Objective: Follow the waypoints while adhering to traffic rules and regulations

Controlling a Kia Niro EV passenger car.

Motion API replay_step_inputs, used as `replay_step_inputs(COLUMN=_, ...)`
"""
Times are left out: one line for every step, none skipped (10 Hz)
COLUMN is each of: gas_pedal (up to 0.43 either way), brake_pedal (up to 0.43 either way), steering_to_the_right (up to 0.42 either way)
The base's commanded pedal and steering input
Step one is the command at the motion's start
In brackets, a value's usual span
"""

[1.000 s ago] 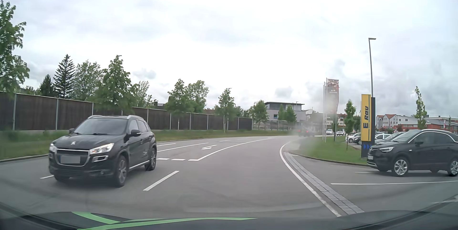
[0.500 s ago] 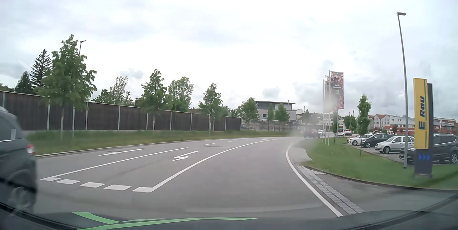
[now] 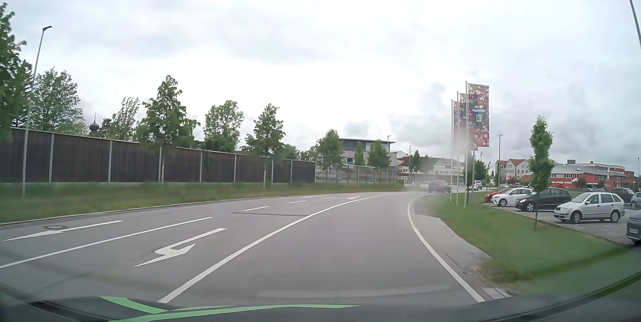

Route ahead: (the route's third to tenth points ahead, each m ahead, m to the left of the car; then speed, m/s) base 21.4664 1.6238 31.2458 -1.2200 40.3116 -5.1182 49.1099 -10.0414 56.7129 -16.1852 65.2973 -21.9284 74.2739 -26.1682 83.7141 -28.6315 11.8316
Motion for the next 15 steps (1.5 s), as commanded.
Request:
replay_step_inputs(gas_pedal=0.157, brake_pedal=0.0, steering_to_the_right=0.052)
replay_step_inputs(gas_pedal=0.157, brake_pedal=0.0, steering_to_the_right=0.052)
replay_step_inputs(gas_pedal=0.157, brake_pedal=0.0, steering_to_the_right=0.053)
replay_step_inputs(gas_pedal=0.15, brake_pedal=0.0, steering_to_the_right=0.054)
replay_step_inputs(gas_pedal=0.15, brake_pedal=0.0, steering_to_the_right=0.055)
replay_step_inputs(gas_pedal=0.13, brake_pedal=0.0, steering_to_the_right=0.056)
replay_step_inputs(gas_pedal=0.098, brake_pedal=0.0, steering_to_the_right=0.058)
replay_step_inputs(gas_pedal=0.098, brake_pedal=0.0, steering_to_the_right=0.058)
replay_step_inputs(gas_pedal=0.039, brake_pedal=0.0, steering_to_the_right=0.058)
replay_step_inputs(gas_pedal=0.0, brake_pedal=0.0, steering_to_the_right=0.058)
replay_step_inputs(gas_pedal=0.0, brake_pedal=0.0, steering_to_the_right=0.058)
replay_step_inputs(gas_pedal=0.0, brake_pedal=0.0, steering_to_the_right=0.057)
replay_step_inputs(gas_pedal=0.0, brake_pedal=0.0, steering_to_the_right=0.056)
replay_step_inputs(gas_pedal=0.0, brake_pedal=0.0, steering_to_the_right=0.056)
replay_step_inputs(gas_pedal=0.0, brake_pedal=0.0, steering_to_the_right=0.056)
